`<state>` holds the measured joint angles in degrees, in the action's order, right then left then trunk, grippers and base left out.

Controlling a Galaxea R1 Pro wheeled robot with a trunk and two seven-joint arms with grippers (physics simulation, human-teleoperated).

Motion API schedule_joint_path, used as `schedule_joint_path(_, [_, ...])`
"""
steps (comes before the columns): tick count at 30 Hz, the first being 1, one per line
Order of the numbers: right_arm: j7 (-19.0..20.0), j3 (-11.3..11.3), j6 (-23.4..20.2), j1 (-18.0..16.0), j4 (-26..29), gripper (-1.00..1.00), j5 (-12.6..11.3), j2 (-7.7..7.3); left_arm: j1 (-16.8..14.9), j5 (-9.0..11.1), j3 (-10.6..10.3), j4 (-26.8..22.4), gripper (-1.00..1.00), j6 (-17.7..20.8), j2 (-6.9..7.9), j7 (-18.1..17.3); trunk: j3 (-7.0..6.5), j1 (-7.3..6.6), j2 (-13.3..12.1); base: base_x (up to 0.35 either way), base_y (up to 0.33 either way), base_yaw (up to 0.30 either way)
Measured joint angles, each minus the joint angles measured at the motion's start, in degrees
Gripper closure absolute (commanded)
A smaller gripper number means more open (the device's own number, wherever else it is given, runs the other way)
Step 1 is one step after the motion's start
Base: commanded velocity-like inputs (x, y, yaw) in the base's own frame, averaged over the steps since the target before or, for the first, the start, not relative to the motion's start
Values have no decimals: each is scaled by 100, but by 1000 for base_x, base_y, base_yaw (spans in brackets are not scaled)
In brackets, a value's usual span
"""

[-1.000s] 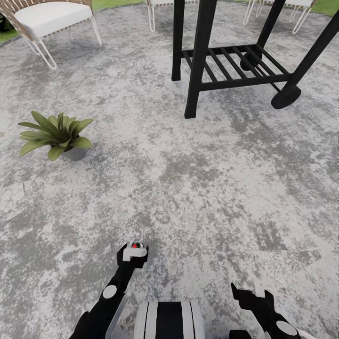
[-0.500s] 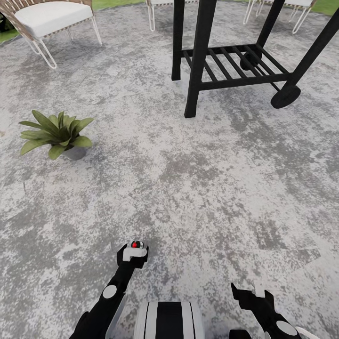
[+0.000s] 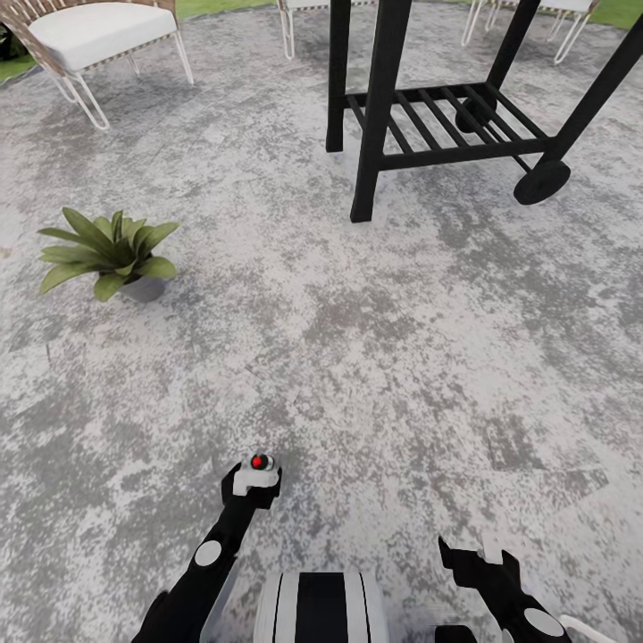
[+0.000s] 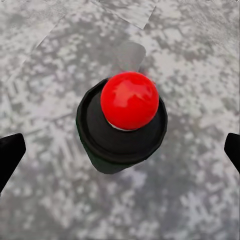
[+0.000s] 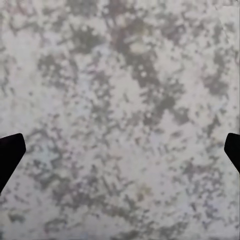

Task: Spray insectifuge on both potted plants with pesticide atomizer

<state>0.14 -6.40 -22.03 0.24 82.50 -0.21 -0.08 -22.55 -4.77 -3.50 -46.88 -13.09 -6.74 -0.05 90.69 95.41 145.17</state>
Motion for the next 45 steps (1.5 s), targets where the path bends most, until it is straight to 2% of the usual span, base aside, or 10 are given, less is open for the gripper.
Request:
schedule_joint_path(14, [2,0,0,0,0,-100,0,0,0,0,0,0,-100,0,0,-3,0,1,0,16,0,0])
schedule_joint_path(15, [2,0,0,0,0,-100,-1,0,1,0,-3,0,100,0,0,-3,0,1,0,0,0,0])
schedule_joint_path(45, [1,0,0,0,0,-100,3,0,0,-1,-2,-1,100,-1,0,-6,0,1,0,0,0,0])
